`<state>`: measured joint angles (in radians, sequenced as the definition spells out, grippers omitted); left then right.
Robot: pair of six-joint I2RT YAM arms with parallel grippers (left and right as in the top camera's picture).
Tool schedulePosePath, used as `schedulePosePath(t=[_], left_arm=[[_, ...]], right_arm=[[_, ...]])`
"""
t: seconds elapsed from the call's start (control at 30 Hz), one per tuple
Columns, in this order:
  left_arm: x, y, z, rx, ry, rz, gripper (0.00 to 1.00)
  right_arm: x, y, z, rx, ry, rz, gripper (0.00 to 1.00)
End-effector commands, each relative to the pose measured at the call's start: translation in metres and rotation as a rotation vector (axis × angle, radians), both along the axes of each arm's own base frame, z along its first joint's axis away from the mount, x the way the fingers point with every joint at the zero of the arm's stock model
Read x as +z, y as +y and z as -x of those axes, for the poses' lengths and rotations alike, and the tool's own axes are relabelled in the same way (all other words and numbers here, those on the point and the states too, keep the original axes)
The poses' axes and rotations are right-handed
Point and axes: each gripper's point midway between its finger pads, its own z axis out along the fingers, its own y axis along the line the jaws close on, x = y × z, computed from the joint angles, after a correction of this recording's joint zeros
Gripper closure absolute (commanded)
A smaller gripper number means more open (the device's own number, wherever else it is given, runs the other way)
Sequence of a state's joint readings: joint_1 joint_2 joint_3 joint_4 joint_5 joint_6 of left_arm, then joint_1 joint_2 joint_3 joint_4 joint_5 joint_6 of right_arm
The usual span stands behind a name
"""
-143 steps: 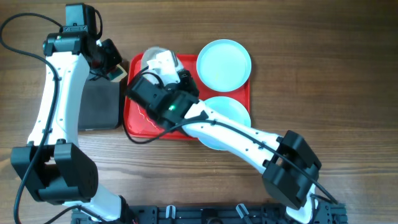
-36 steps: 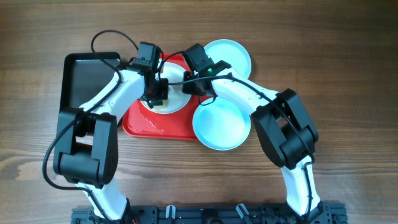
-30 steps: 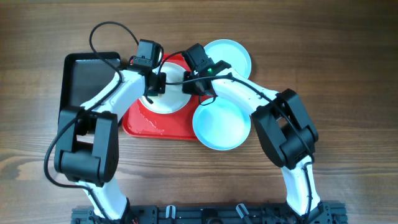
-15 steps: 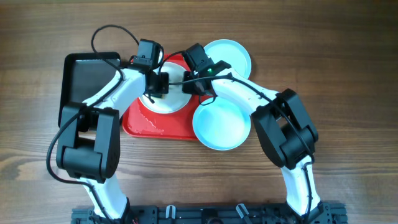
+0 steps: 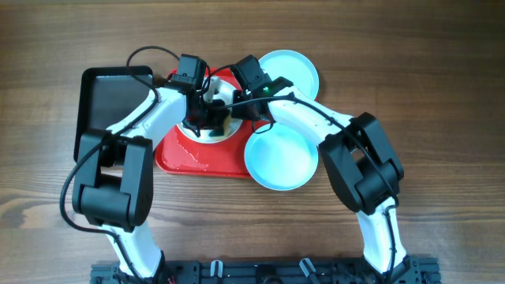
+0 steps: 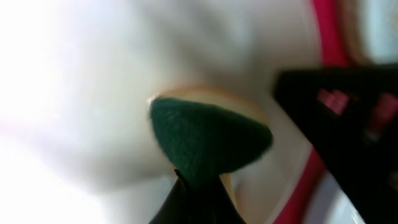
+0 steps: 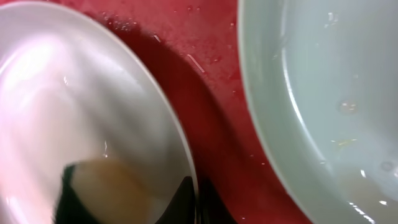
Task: Clean dirty plates on tray and stack at the side
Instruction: 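Scrub the white plate again with the sponge in the left gripper, then lift the sponge with the left gripper toward the black tray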
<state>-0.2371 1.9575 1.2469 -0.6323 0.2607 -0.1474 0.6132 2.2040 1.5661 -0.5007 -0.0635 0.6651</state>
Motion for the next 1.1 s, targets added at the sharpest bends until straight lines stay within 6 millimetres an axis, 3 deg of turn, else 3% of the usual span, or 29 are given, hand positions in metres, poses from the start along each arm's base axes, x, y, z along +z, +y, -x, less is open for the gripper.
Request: schedulePosePath(t=[0.0,0.07,0.23,0.47,0.63,0.7,0.77,0.9,1.03,1.07], left_arm=[[-0.014,0.095,-0.011,0.335,-0.057,-0.46,0.96],[-0.004,0.12,-0.016,0.41,-0.119,-0.598,0.96],[0.02,0.138,-0.034,0.455,-0.213,-0.713,0.96],[0.053,0.112,-0.073,0.463,-0.286,-0.566,0.96],[0.09,0.094,-0.092,0.452,-0.291,-0.437,0.96],[0.103,0.091,-0.093,0.448,-0.269,-0.391,0.96],[0.112,0.091,-0.089,0.444,-0.224,-0.341,0.96],[0.11,0.104,-0.077,0.462,-0.137,-0.296,0.96],[0.104,0.132,-0.061,0.512,-0.055,-0.308,0.96],[0.103,0.137,-0.058,0.52,-0.037,-0.307,0.96]], right_arm=[[-0.013,-0.009,0.006,0.0,0.014,0.055,0.96],[-0.013,-0.009,0.005,-0.001,0.014,0.055,0.96],[-0.013,-0.009,0.005,0.0,0.014,0.055,0.96],[-0.014,-0.01,0.006,0.0,0.017,0.057,0.96],[-0.015,-0.011,0.008,0.009,0.023,0.064,0.96],[-0.015,-0.009,0.009,0.024,0.023,0.063,0.95],[-0.015,-0.009,0.009,0.027,0.026,0.06,0.87],[-0.015,-0.008,0.011,0.03,0.032,0.053,0.76],[-0.019,-0.005,0.014,0.038,0.048,0.042,0.78],[-0.019,-0.004,0.015,0.043,0.056,0.033,0.85]])
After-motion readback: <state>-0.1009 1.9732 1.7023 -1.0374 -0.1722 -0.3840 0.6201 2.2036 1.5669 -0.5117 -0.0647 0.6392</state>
